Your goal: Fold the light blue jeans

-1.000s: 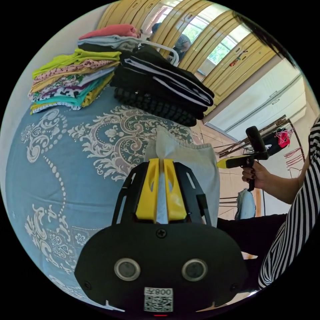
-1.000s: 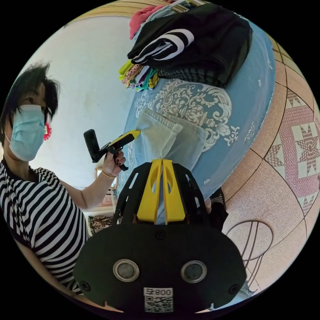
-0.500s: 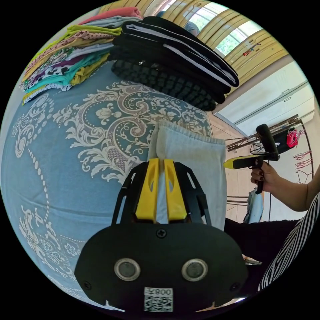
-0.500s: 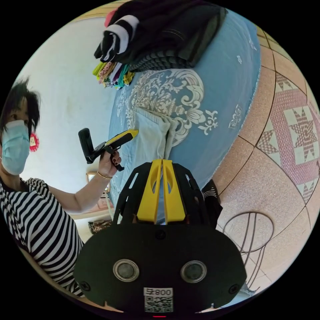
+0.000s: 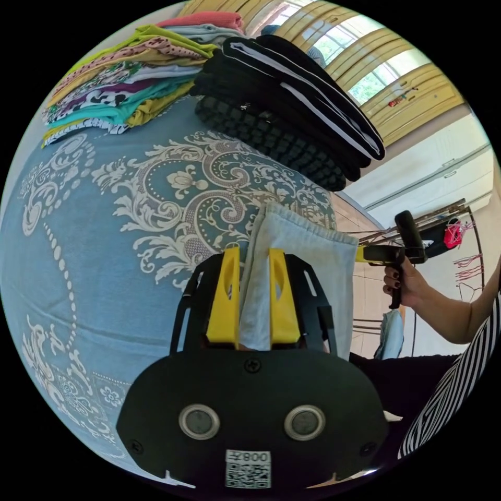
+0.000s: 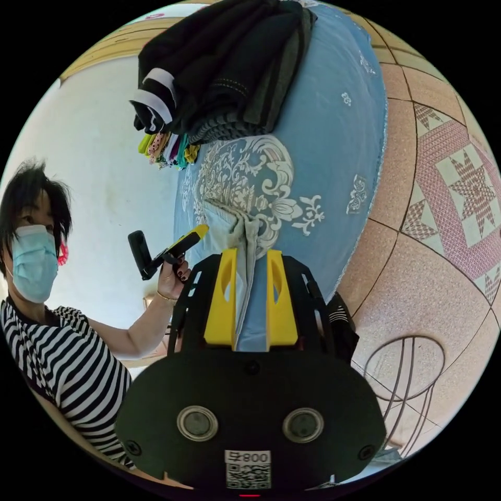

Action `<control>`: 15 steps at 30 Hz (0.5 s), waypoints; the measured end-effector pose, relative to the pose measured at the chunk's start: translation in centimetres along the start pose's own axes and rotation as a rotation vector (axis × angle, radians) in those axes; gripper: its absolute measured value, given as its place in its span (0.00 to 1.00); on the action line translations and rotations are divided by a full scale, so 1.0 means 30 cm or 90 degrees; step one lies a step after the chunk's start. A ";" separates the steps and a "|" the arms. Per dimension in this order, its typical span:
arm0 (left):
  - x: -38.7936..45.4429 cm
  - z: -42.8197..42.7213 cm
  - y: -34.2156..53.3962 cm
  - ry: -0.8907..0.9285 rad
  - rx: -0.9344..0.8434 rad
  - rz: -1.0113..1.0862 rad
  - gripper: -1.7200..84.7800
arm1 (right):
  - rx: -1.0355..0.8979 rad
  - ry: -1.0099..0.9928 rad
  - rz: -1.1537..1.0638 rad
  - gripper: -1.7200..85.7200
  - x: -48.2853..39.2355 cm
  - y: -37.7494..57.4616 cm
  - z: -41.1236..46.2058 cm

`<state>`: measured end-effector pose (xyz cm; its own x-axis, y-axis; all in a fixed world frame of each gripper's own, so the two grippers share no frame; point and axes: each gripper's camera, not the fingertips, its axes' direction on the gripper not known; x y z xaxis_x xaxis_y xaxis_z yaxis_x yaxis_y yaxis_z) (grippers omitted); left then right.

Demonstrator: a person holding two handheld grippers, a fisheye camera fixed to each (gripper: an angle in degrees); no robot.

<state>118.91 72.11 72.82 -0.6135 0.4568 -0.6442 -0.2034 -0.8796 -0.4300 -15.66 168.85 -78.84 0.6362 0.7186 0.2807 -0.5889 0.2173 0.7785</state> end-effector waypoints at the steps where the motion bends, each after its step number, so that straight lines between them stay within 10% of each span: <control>1: 0.003 0.002 -0.003 0.040 -0.009 0.024 0.08 | 0.005 0.001 0.004 0.12 0.000 -0.001 0.002; 15: -0.038 -0.076 0.060 0.065 -0.007 -0.006 0.05 | 0.041 -0.067 0.006 0.15 0.014 -0.016 0.073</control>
<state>120.99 70.30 71.34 -0.5298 0.4773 -0.7011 -0.2007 -0.8737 -0.4431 -14.01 167.62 -77.87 0.6810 0.6469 0.3431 -0.5646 0.1655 0.8086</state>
